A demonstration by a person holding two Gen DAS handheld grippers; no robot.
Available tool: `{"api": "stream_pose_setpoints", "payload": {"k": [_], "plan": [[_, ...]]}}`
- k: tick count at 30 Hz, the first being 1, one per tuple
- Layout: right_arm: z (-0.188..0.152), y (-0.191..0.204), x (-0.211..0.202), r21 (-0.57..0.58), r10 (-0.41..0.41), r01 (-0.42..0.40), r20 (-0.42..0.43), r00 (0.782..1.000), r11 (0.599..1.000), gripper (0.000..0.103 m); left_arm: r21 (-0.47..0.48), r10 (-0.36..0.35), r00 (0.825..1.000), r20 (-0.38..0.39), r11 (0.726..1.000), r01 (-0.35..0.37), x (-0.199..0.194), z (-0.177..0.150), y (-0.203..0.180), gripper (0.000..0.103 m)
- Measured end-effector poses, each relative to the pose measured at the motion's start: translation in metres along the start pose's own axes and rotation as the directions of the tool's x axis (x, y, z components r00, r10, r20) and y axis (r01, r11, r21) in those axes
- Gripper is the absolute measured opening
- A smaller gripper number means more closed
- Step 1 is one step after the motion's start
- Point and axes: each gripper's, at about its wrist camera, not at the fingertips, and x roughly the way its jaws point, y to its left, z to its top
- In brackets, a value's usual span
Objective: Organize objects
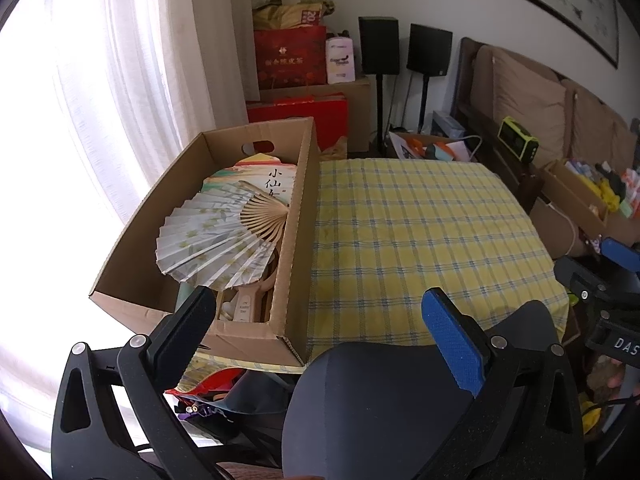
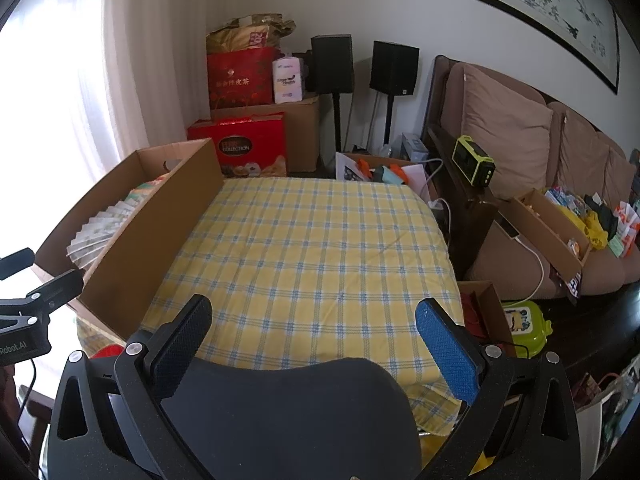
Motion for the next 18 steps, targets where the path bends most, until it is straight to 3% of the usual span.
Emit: {"api": "stream_pose_setpoints", "payload": {"k": [18], "plan": [[-0.0012, 0.0036, -0.0008, -0.008, 0.005, -0.005, -0.002, 1.0, 1.0, 0.103, -0.002, -0.001, 1.0, 0.003, 1.0, 0.001, -0.0004, -0.0017, -0.0036, 0.103]]}}
